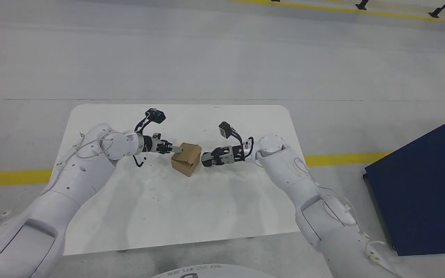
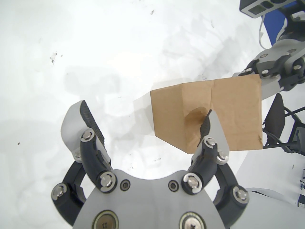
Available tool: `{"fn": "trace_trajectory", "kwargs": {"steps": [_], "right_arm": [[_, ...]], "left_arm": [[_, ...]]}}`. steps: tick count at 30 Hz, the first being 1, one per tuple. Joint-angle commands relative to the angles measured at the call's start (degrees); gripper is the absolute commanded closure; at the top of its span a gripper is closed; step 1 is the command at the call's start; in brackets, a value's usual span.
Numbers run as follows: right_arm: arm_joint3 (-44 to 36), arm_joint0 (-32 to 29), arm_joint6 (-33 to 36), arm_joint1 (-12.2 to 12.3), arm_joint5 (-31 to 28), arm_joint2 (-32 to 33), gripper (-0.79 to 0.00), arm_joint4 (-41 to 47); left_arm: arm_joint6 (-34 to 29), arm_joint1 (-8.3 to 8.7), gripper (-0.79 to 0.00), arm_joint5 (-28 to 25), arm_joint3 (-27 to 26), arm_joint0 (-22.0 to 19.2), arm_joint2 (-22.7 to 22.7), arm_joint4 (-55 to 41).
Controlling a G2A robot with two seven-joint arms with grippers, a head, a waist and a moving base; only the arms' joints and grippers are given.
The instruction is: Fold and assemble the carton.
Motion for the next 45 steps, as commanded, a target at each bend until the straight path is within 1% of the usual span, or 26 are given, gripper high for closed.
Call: {"fn": "trace_trajectory", "kwargs": {"steps": [1,3,5,7,8,10,14,15,19,22,23,25,27,28,30,32,35,39,41,42,43,45], "right_arm": [[0.14,-0.55,0.16,0.28,-0.97,0.62,-0.154,0.32],[-0.33,-1.28,-0.49,0.48,-1.83,1.00,-0.305,0.24],[-1.23,-2.10,-1.70,0.57,-2.39,1.14,-0.366,-0.05],[-2.36,-2.95,-2.10,0.65,-3.35,1.35,-0.388,0.16],[-2.74,-3.29,-2.41,0.72,-3.79,1.51,-0.385,0.21],[-3.52,-4.03,-2.72,0.83,-4.82,1.81,-0.372,0.45],[-4.19,-5.24,-2.39,1.09,-6.45,2.59,-0.385,1.62],[-4.22,-5.47,-2.05,1.16,-6.82,2.79,-0.446,1.93],[-4.10,-6.02,-1.52,1.50,-7.37,3.55,-0.517,2.41],[-4.10,-6.44,-1.28,1.76,-7.62,4.17,-0.514,2.81],[-4.20,-6.61,-1.10,1.85,-7.77,4.33,-0.529,2.89],[-4.63,-6.92,-1.08,2.00,-8.03,4.59,-0.523,2.84],[-5.25,-7.26,-1.25,2.12,-8.09,4.77,-0.502,2.67],[-5.60,-7.37,-1.25,2.18,-7.93,4.79,-0.468,2.49],[-6.27,-7.59,-1.53,2.28,-7.82,4.92,-0.477,2.25],[-6.85,-7.90,-1.47,2.40,-7.85,5.11,-0.468,2.23],[-7.90,-8.41,-1.76,2.61,-7.89,5.36,-0.508,1.82],[-9.33,-9.02,-2.29,2.85,-7.35,5.57,-0.511,1.13],[-9.86,-9.13,-2.48,2.91,-6.58,5.54,-0.536,0.82],[-10.00,-9.14,-2.56,2.92,-6.14,5.49,-0.536,0.69],[-10.02,-9.10,-2.63,2.93,-5.51,5.41,-0.533,0.51],[-9.93,-8.67,-3.54,2.86,-3.80,5.02,-0.468,-0.49]], "left_arm": [[-0.13,-0.07,-0.785,0.10,-0.01,0.08,-0.07,-0.41],[-0.50,-0.23,-0.785,0.25,-0.05,0.28,-0.05,-1.32],[-1.15,-0.52,-0.770,0.55,0.25,0.54,-0.11,-3.33],[-1.86,-0.92,-0.680,1.25,0.78,0.63,0.08,-5.04],[-2.23,-1.14,-0.668,1.46,1.05,0.62,0.27,-5.76],[-2.81,-1.60,-0.690,1.80,1.76,0.46,0.73,-6.73],[-2.64,-2.28,-0.760,1.86,3.42,-0.14,1.26,-7.64],[-2.59,-2.40,-0.767,1.79,3.86,-0.33,1.23,-7.99],[-2.62,-2.74,-0.770,0.86,5.31,-0.97,1.08,-9.15],[-2.67,-2.97,-0.767,0.20,6.08,-1.19,1.05,-9.86],[-2.68,-3.04,-0.773,0.07,6.29,-1.28,1.09,-9.90],[-2.72,-3.21,-0.773,-0.12,6.62,-1.34,1.23,-10.00],[-2.67,-3.37,-0.776,-0.20,6.93,-1.46,1.36,-9.99],[-2.68,-3.44,-0.773,-0.34,7.08,-1.51,1.40,-10.05],[-2.71,-3.55,-0.776,-0.52,7.41,-1.66,1.48,-10.00],[-2.76,-3.66,-0.779,-0.56,7.76,-1.79,1.51,-10.07],[-2.81,-3.81,-0.785,-0.62,8.20,-1.95,1.59,-10.00],[-2.92,-4.02,-0.785,-0.72,8.70,-2.17,1.72,-9.88],[-2.95,-4.11,-0.785,-0.76,8.96,-2.30,1.77,-9.77],[-2.94,-4.15,-0.785,-0.84,9.05,-2.34,1.78,-9.78],[-2.96,-4.19,-0.785,-0.95,9.16,-2.38,1.78,-9.81],[-2.96,-4.27,-0.785,-1.07,9.39,-2.47,1.78,-9.81]]}}
